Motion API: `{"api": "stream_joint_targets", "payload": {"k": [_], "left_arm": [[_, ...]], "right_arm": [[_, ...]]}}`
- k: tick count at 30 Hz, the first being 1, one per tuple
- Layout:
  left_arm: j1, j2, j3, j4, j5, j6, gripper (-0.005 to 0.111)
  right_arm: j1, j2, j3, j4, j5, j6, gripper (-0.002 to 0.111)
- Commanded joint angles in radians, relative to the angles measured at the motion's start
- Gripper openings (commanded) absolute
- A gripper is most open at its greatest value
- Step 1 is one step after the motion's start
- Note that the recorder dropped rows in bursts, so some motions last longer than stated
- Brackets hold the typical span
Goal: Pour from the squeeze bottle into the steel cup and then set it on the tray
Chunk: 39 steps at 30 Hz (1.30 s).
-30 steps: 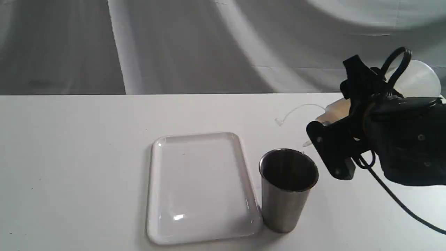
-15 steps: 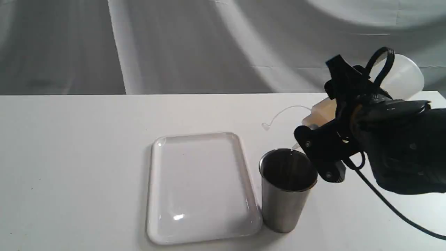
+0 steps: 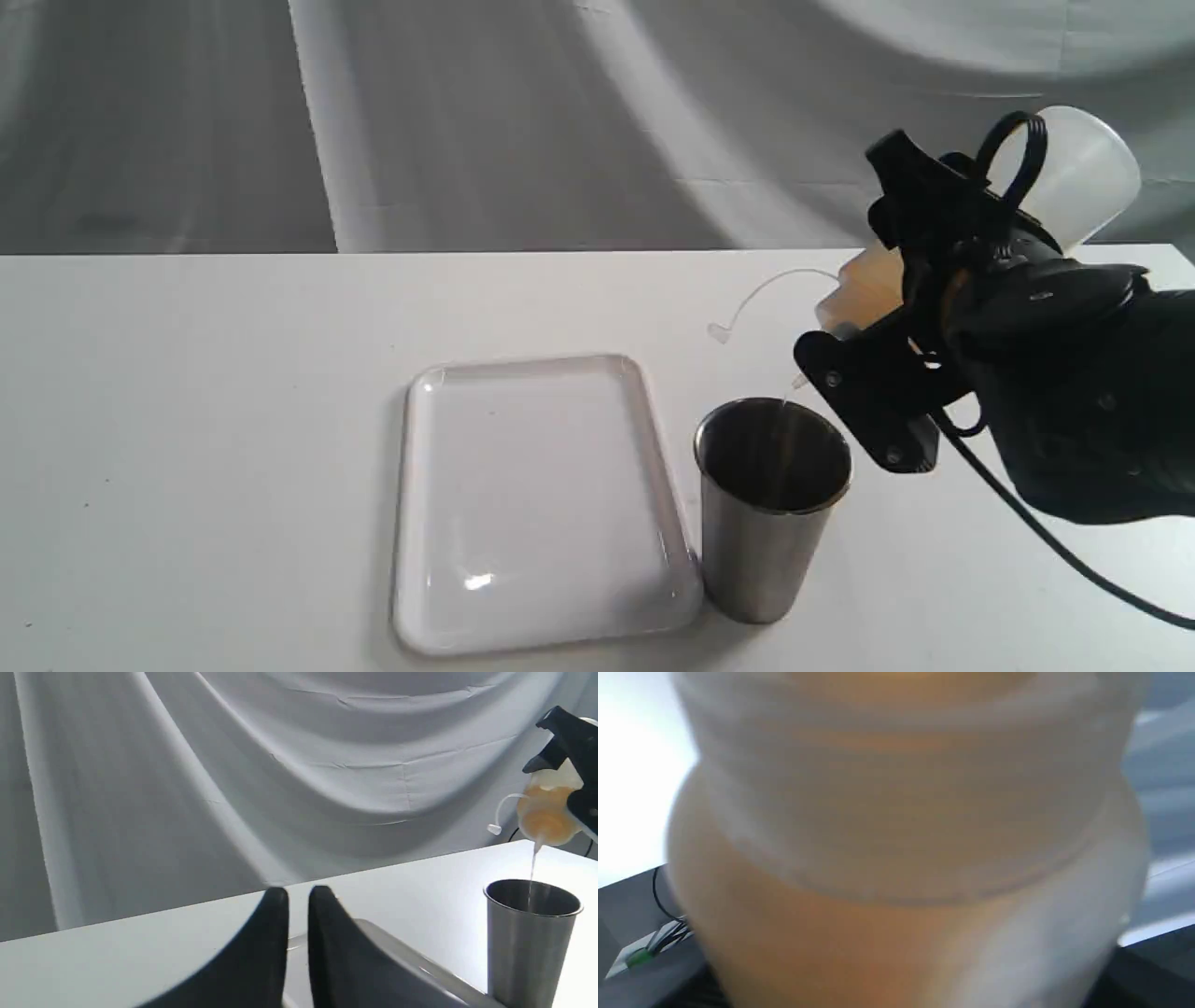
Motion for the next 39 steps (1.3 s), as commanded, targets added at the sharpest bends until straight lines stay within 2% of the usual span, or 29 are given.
{"api": "stream_joint_targets", "payload": {"k": [1,39], "left_arm": [[0.002,-0.005,0.004,0.004,-0.01,0.0,0.008],[0.002,-0.005,0.004,0.004,-0.01,0.0,0.008]], "right_arm": [[0.002,-0.006,-0.001,-0.042,0.026,-0.002,0.0],[0.002,-0.006,-0.001,-0.059,0.037,0.034,0.0]]}}
